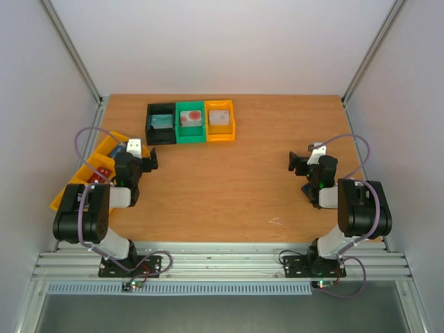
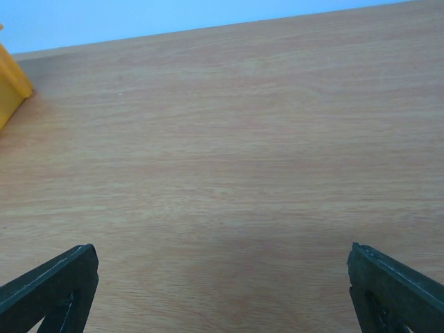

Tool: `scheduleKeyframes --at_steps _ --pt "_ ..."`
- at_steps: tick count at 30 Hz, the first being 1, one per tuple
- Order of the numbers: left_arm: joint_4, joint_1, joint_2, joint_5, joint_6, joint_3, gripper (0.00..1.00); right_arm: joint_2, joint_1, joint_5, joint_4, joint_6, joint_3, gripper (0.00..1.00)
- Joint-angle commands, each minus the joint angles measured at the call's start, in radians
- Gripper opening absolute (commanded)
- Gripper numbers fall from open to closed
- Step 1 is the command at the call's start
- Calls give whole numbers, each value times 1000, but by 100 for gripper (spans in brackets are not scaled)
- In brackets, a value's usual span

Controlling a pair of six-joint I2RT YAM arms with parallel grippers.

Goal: Take the credit cards out of the card holder

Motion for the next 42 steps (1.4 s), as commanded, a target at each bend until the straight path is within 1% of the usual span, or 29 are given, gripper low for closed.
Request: scheduleKeyframes --at_steps 1,18,19,22,23,24,26,27,29,30,32,33,35,36,38,39,42 --pt "91 -1 12 -6 17 -10 99 -12 7 18 1 -18 17 98" --pt "89 -1 10 -4 17 -10 99 -15 7 19 5 -16 12 99" --pt "92 -1 8 -1 16 -12 99 -18 7 42 35 -2 -2 98" --pt "45 -1 -52 35 30 -11 100 -70 4 192 168 58 -105 99" --pt "31 -1 -76 24 30 -15 99 -87 1 239 230 72 -145 99" --pt "21 -1 -101 13 20 -22 99 -106 -5 254 270 83 -174 99" --pt "17 -1 -145 -46 4 -36 99 -152 -13 281 290 102 -207 98" --pt "1 -1 -173 -64 -1 -39 99 -186 -14 289 263 105 -212 99" --pt "-51 -1 -256 -63 -3 -41 99 -281 -14 277 177 100 -210 98" --pt "-55 -1 -306 -68 -3 -44 99 -364 -14 277 130 115 -200 99" --pt "-91 -1 -403 -52 -72 -30 99 -487 -15 269 -34 147 -149 98" --pt "-143 -1 -443 -28 -98 -7 99 -547 -15 264 -170 160 -91 99" --pt "-299 -1 -505 40 -145 71 99 -616 -14 292 -544 207 74 98" --pt "-405 -1 -524 75 -171 123 99 -624 -14 329 -744 239 170 98" --pt "-484 -1 -568 141 -210 170 99 -617 -16 417 -1075 292 333 99" --pt "-503 -32 -585 169 -216 183 100 -614 -16 448 -1197 307 392 98" --pt "-584 -38 -660 182 -246 225 99 -617 -22 519 -1489 384 492 99"
